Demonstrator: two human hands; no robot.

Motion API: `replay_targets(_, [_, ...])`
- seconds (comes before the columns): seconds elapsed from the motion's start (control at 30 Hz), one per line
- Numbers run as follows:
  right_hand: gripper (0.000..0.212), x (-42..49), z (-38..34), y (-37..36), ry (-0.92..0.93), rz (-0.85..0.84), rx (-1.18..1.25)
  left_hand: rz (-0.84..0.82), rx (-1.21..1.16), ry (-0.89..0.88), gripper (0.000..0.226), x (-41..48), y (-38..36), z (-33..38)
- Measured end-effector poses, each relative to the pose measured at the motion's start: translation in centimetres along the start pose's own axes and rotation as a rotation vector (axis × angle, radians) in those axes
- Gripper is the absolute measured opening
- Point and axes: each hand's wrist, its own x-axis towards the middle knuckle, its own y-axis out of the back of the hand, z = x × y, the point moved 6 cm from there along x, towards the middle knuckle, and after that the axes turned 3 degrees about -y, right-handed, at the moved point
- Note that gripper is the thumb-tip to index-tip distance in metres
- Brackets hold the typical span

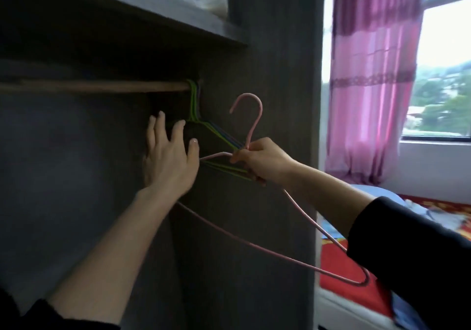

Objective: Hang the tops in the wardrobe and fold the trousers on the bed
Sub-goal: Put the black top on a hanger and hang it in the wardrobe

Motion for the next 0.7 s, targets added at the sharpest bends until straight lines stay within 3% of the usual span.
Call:
replay_targets(0.3, [0.021,-11.5,9.7,15.2,-0.263,0.019,-0.023,-0.034,-0.318,-0.288,0.043,-8.5,-7.8,16.8])
replay_targets(0.43, [0.036,-16.9,15.4,23.4,-0.354,0.050,-0.040,-0.043,-0.441,-0.404,0.045,-13.2,-11.0,26.0])
replay_targets(0.57, [0.028,-23.1,22.2,31.5,-0.458,0.108,-0.038,-0.187,-0.517,-0.419,0.048,-17.6,-15.9,36.4])
replay_targets(0.7, [0.035,-29.6,29.5,39.5,-0.608,0.217,-0.084,-0.355,-0.557,-0.439,0.057,-22.2,-21.8,47.5])
